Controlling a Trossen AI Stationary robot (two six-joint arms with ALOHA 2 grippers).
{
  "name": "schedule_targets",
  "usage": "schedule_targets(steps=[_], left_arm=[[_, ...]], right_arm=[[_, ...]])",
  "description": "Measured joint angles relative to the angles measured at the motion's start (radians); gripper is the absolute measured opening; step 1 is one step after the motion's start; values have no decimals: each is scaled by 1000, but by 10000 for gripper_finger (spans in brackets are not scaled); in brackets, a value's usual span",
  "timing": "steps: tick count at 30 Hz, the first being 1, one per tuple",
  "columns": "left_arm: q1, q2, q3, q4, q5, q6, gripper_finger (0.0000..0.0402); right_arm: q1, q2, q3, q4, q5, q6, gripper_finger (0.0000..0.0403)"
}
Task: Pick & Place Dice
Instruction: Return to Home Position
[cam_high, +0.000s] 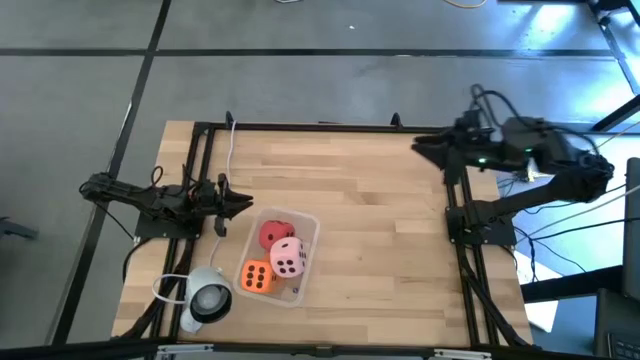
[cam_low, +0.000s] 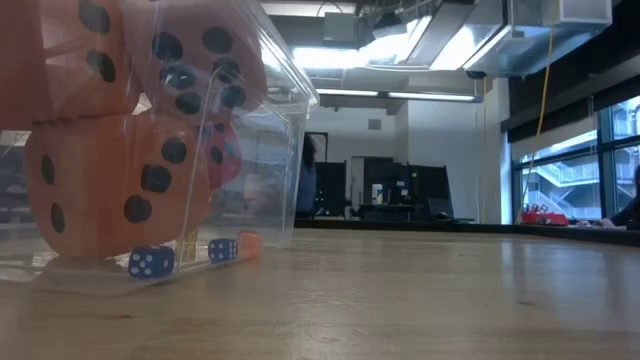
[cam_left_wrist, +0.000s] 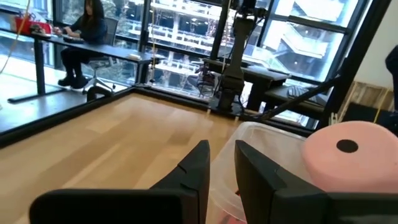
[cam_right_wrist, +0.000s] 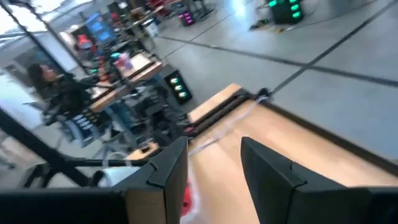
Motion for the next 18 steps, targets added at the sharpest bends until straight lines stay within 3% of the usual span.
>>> schedule_targets(steps=[6,18], left_arm=[[0,0,-1,-2,-3,12,65],[0,0,-1,-4,-3,13,63]], right_arm=[[0,-150,-43,-146,90,10,148],[0,-690,-428,-142,73,28,149]])
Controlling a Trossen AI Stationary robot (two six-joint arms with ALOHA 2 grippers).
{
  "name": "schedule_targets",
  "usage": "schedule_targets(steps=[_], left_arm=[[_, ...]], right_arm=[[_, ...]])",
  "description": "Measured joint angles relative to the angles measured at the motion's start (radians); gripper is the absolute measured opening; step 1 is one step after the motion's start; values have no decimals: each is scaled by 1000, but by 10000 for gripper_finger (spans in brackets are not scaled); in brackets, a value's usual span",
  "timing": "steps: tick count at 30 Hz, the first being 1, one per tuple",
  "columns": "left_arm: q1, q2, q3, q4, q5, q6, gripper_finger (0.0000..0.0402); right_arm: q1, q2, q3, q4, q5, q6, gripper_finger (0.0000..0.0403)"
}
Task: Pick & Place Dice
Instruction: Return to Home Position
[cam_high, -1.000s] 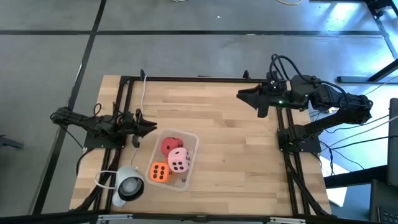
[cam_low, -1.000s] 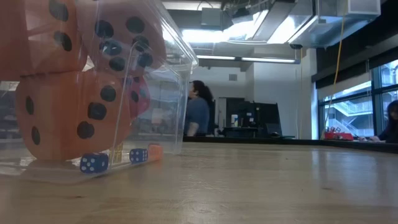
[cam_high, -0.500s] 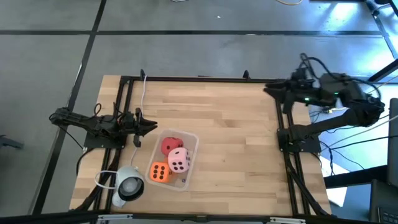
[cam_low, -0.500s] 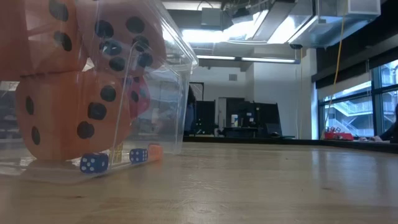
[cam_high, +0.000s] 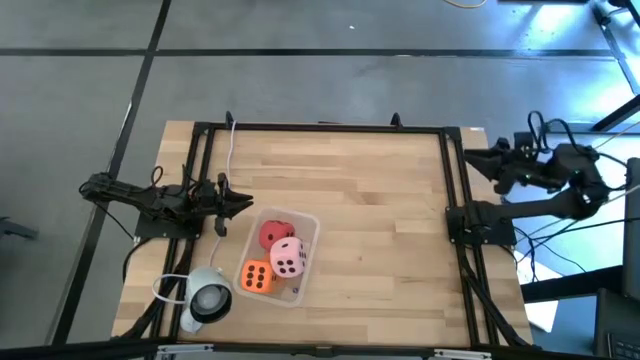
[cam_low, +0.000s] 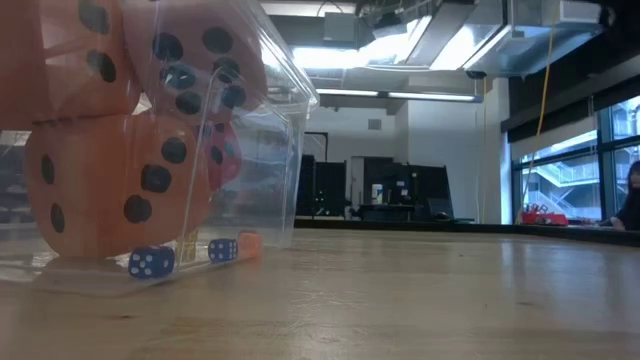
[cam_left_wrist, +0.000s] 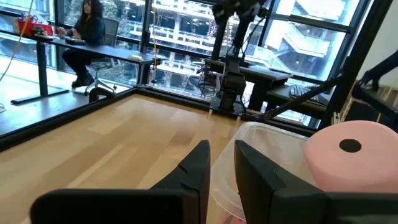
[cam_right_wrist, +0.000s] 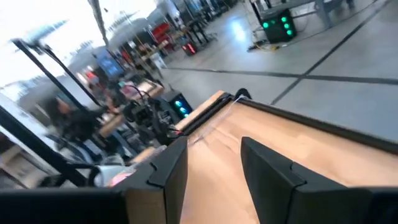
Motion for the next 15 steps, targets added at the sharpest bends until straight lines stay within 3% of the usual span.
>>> schedule_targets(steps=[5,9,15], left_arm=[[0,0,0,11,0,1,68],[0,-2,1,19,-1,2,66],[0,5,1,21,0,2,63]], right_arm=[[0,-222,-188,60,-58,33,149],[0,-235,-292,67,-116,36,149],[1,-234,-461,289,-183,19,149]])
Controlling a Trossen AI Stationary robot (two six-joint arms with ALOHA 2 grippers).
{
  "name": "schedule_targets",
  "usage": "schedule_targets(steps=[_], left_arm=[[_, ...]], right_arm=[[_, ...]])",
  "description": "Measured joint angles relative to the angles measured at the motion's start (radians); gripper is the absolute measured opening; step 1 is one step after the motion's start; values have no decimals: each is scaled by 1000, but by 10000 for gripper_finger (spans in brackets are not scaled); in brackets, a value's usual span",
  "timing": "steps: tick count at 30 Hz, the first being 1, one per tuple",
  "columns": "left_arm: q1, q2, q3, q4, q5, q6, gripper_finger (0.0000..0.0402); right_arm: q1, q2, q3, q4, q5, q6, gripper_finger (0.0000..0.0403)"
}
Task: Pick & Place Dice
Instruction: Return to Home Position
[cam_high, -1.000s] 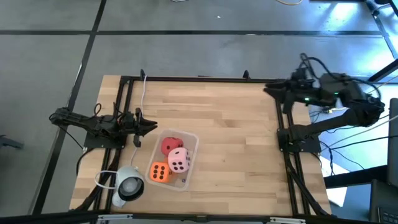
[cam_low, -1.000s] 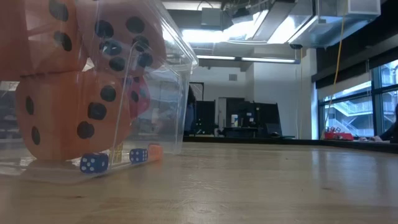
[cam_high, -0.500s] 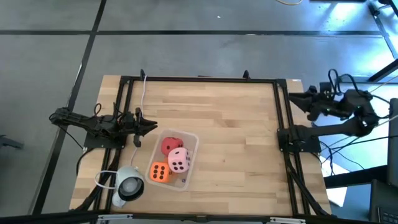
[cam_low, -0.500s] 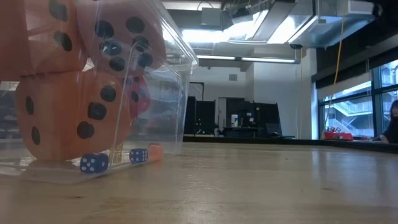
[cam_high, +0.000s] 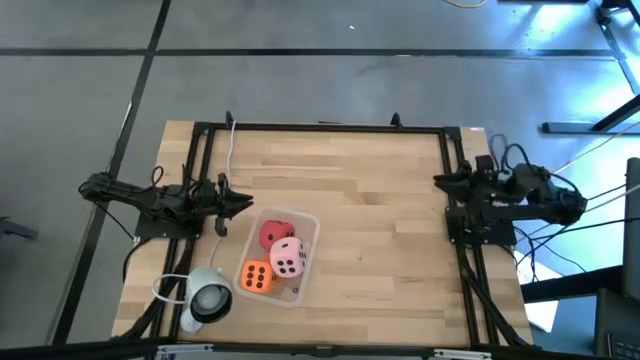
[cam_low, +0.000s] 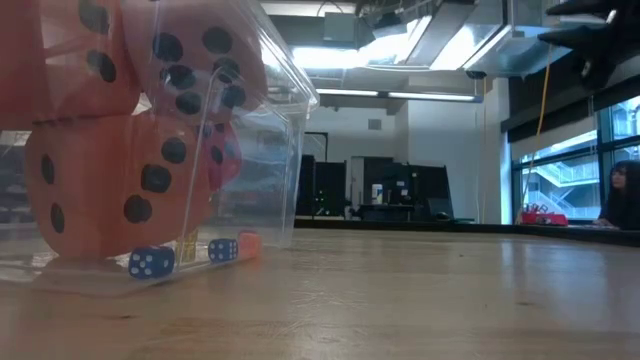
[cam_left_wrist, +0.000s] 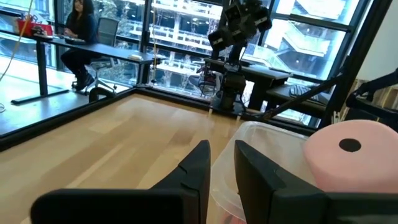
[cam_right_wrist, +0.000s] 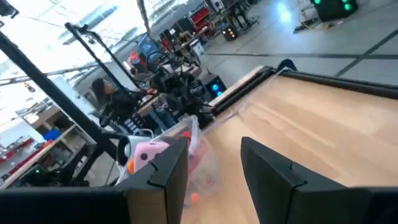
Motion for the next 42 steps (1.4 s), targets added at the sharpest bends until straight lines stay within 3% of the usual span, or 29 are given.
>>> schedule_targets(steps=[25,35,42], left_arm=[[0,10,0,-1,0,-2,68],[0,10,0,-4,1,-2,63],[0,10,0,-4,1,-2,66]], right_arm=[[0,-2,-452,533,-220,-89,149],[0,-2,-487,554,-391,-246,148],[0,-2,-487,555,-391,-386,148]])
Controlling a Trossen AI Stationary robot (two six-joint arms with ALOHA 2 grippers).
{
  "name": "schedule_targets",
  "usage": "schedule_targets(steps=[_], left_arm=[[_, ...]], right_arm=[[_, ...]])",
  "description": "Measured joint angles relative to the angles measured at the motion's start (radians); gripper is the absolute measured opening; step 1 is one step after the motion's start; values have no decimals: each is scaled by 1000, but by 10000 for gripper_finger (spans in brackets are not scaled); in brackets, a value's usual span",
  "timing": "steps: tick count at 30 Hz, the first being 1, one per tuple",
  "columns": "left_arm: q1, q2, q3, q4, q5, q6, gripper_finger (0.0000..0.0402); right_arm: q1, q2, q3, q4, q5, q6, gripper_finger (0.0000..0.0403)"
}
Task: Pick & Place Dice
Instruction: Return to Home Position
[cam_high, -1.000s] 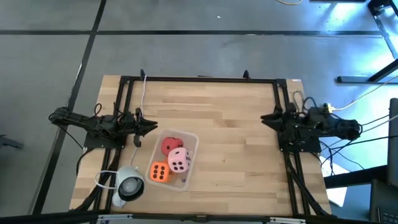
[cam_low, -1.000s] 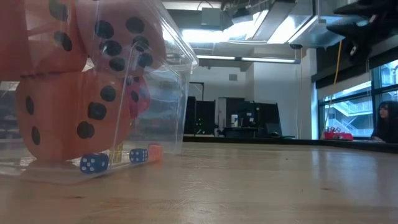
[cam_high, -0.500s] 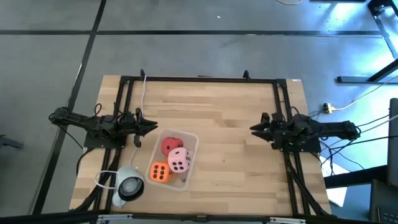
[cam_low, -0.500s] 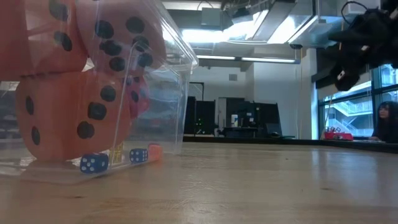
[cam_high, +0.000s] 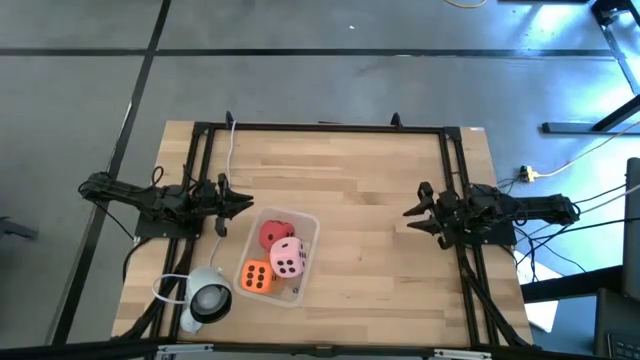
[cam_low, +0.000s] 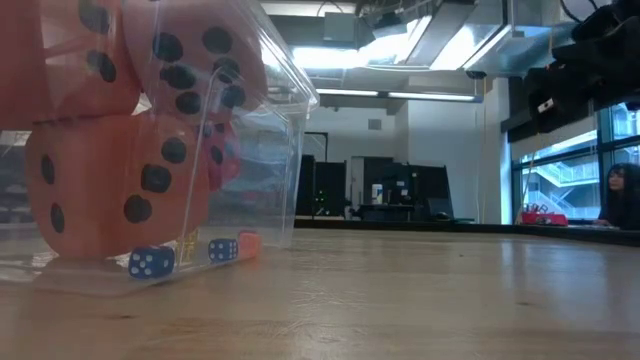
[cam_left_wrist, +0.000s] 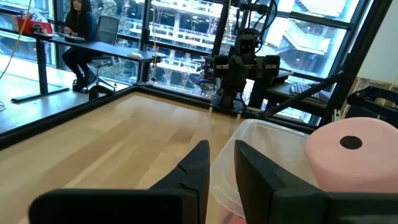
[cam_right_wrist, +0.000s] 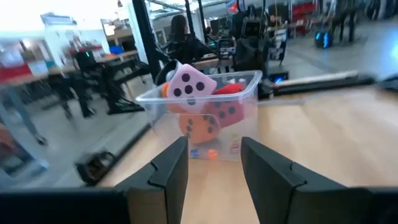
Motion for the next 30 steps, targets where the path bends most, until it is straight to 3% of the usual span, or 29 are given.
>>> schedule_targets(steps=[6,16,30], left_arm=[[0,0,0,0,0,0,67],[0,0,0,0,0,0,70],[0,0,0,0,0,0,72]], right_arm=[[0,0,0,-6,53,-176,148],[0,0,0,-8,59,-16,148],[0,0,0,-8,60,-11,148]])
